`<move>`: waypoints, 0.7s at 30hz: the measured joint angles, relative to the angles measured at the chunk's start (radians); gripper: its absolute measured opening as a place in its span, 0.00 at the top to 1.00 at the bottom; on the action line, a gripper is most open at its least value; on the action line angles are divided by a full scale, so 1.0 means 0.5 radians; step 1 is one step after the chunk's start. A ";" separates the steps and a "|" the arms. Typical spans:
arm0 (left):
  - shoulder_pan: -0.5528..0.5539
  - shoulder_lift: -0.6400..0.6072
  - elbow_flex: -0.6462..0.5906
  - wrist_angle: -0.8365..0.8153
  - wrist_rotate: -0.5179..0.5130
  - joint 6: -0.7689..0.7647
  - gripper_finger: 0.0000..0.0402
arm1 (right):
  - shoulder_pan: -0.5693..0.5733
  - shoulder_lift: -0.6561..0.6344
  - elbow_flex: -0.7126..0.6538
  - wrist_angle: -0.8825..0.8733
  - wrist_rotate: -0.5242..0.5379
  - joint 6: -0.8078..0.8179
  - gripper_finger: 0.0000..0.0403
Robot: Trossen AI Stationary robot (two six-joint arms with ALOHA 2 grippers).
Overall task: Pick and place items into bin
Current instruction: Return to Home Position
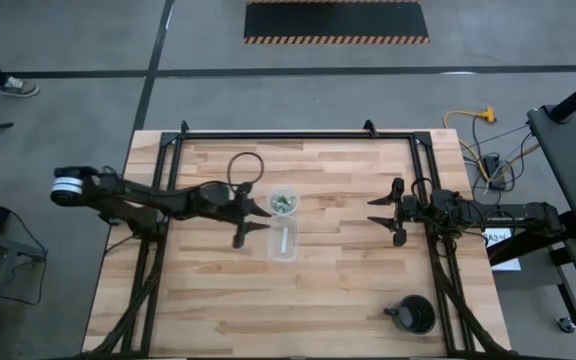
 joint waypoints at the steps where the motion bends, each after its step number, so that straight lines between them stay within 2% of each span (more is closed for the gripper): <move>1: 0.010 -0.054 -0.032 0.001 0.000 -0.005 0.67 | 0.000 0.000 0.000 0.001 0.003 0.000 0.51; 14: 0.034 -0.780 -0.485 0.175 0.058 -0.017 0.67 | 0.000 -0.001 0.000 0.001 0.001 0.000 0.51; 21: 0.048 -1.093 -0.618 0.189 0.031 -0.059 0.67 | 0.000 -0.001 0.000 0.001 0.000 -0.001 0.51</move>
